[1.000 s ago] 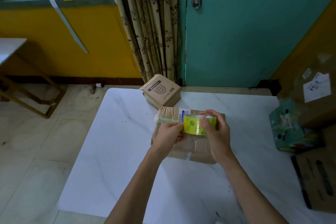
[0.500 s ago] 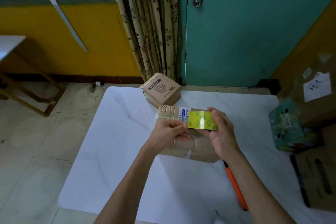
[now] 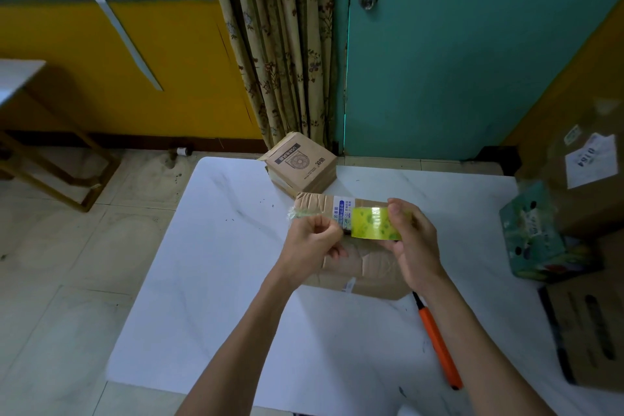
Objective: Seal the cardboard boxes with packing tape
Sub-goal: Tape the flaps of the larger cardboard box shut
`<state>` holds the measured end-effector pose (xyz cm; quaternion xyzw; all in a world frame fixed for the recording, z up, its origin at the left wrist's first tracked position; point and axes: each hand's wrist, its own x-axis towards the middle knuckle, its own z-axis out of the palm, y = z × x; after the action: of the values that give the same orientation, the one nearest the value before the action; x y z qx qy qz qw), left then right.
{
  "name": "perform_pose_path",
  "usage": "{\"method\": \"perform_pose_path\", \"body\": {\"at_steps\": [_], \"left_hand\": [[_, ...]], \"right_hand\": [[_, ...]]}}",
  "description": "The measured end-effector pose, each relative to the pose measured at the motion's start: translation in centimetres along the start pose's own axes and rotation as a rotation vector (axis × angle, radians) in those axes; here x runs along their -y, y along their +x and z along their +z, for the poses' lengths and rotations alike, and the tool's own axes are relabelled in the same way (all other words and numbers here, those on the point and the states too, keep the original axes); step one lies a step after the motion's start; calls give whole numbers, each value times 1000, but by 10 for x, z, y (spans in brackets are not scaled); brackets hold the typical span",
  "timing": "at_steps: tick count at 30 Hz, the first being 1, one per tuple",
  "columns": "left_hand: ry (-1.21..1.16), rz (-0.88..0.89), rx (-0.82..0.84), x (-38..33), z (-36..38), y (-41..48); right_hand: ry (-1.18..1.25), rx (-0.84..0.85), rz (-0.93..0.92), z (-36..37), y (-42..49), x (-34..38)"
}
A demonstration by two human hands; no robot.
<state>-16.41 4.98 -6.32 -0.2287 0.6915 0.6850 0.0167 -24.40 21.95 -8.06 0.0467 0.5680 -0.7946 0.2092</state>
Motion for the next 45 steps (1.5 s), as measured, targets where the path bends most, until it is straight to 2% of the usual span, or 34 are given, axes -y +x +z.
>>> {"method": "perform_pose_path", "body": {"at_steps": [3,8,10,13,16,23,29,31,34,36,40,45], "left_hand": [[-101,-27,5,-4,-11,4],[-298,-221,144,4,4,5],[-415,-280,151,7,10,4],[-464,-286,143,8,7,6],[-397,-254,134,3,2,6],[-4,-102,93,-12,-5,10],[123,-75,5,-3,1,11],[51,-94,15,-1,0,11],[-330,-182,115,-5,-1,8],[-498,-235,145,-6,-1,7],[-563,-288,93,-5,1,6],[-473,-282,100,-9,-2,6]], "right_hand": [[67,-36,5,-12,5,0],[161,77,76,-6,2,0],[184,83,85,-3,3,0],[189,97,84,-2,5,2],[154,116,71,-3,7,2],[77,150,60,-1,10,3],[52,159,62,1,6,3],[81,159,73,1,7,4],[166,161,117,2,8,5],[200,166,136,4,8,5],[201,181,141,8,9,5],[167,177,122,3,10,3]]}}
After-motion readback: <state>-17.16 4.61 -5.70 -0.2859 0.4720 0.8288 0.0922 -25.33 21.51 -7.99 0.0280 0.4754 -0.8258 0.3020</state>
